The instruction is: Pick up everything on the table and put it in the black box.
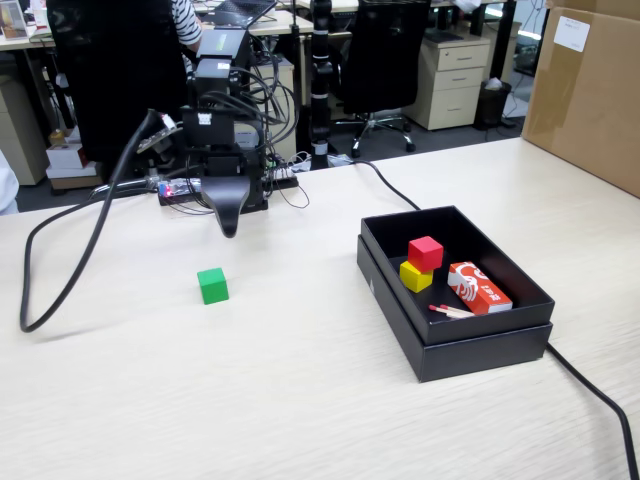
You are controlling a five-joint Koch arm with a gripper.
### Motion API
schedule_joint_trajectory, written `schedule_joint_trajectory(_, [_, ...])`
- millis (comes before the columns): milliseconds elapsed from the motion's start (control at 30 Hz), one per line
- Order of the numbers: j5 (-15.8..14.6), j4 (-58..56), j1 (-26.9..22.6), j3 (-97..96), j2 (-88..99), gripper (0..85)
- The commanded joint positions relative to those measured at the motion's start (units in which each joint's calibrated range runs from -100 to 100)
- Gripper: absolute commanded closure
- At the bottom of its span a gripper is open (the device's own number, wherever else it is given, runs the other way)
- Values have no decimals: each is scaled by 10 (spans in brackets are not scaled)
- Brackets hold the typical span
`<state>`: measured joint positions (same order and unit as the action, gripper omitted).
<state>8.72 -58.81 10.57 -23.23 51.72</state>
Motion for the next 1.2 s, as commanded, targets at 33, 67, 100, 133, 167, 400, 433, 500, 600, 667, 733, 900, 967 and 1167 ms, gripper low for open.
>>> schedule_joint_trajectory(33, [12,-2,19,46,-54,372])
schedule_joint_trajectory(67, [12,-2,22,52,-70,374])
schedule_joint_trajectory(100, [12,-1,25,59,-87,376])
schedule_joint_trajectory(133, [13,-1,27,65,-101,378])
schedule_joint_trajectory(167, [13,-1,29,74,-122,378])
schedule_joint_trajectory(400, [11,1,31,122,-206,380])
schedule_joint_trajectory(433, [12,9,31,127,-227,380])
schedule_joint_trajectory(500, [12,15,31,131,-242,380])
schedule_joint_trajectory(600, [12,17,30,138,-268,380])
schedule_joint_trajectory(667, [12,17,30,147,-289,380])
schedule_joint_trajectory(733, [12,17,30,155,-310,380])
schedule_joint_trajectory(900, [12,17,29,175,-344,383])
schedule_joint_trajectory(967, [12,17,28,177,-351,399])
schedule_joint_trajectory(1167, [13,17,27,181,-389,456])
